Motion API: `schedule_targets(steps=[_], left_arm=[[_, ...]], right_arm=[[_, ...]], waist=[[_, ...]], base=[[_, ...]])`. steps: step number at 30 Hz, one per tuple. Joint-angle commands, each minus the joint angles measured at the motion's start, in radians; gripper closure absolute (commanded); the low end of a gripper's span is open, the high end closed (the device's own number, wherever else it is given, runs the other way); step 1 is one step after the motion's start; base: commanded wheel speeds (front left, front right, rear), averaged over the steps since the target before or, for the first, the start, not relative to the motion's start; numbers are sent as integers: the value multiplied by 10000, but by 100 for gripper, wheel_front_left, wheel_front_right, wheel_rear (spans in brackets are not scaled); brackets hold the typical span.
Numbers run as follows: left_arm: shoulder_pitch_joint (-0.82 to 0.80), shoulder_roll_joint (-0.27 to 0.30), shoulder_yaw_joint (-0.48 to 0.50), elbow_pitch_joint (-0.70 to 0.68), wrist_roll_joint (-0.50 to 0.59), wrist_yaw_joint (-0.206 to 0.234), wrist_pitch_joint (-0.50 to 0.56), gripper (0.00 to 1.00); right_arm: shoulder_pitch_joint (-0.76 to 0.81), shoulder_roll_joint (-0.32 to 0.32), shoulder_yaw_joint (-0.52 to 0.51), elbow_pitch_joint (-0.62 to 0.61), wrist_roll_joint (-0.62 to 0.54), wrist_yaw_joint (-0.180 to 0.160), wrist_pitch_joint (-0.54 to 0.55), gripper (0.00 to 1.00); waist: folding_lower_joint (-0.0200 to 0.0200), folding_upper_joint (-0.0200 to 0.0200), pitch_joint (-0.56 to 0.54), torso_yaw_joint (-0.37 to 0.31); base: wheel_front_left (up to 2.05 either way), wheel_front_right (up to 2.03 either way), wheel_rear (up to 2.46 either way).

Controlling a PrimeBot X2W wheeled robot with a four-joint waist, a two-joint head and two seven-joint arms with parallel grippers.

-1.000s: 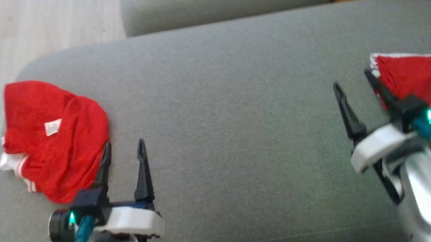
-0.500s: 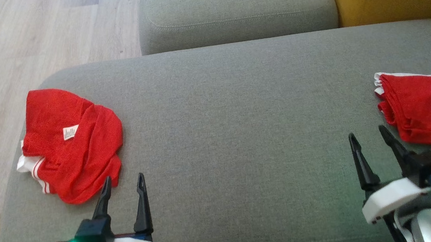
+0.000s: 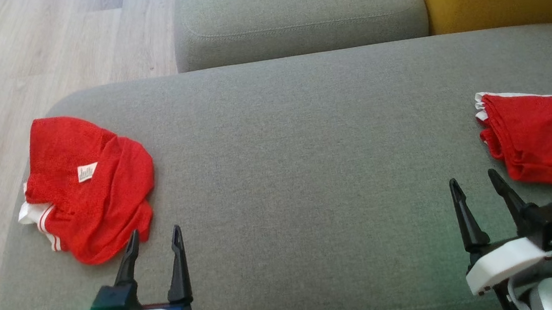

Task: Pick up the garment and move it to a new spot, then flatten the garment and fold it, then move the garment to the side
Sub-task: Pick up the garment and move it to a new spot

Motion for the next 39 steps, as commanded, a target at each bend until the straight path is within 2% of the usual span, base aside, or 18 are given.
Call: schedule_targets(steps=[1, 12, 21, 28, 39], left_arm=[[-396, -69, 367, -384, 84, -32, -51, 0], [-401, -74, 289, -298, 21, -26, -51, 0], [-416, -75, 326, -252, 45, -78, -51, 0], [-407, -75, 563, -312, 113, -166, -51, 0], [-221, -75, 942, -330, 178, -283, -51, 0]], right_arm=[[-297, -25, 235, -382, 63, -4, -117, 0], [-304, -24, 214, -250, 123, -4, -117, 0], [-283, -24, 314, -257, 218, -4, -118, 0], [-258, -24, 678, -311, 384, -4, -118, 0], [-108, -24, 1325, -319, 713, -4, -118, 0]], waist=[[1, 0, 2, -13], [1, 0, 45, -16], [1, 0, 36, 370], [1, 0, 56, 1092], [1, 0, -37, 2847]], base=[[0, 0, 0], [0, 0, 0], [0, 0, 0], [0, 0, 0], [0, 0, 0]])
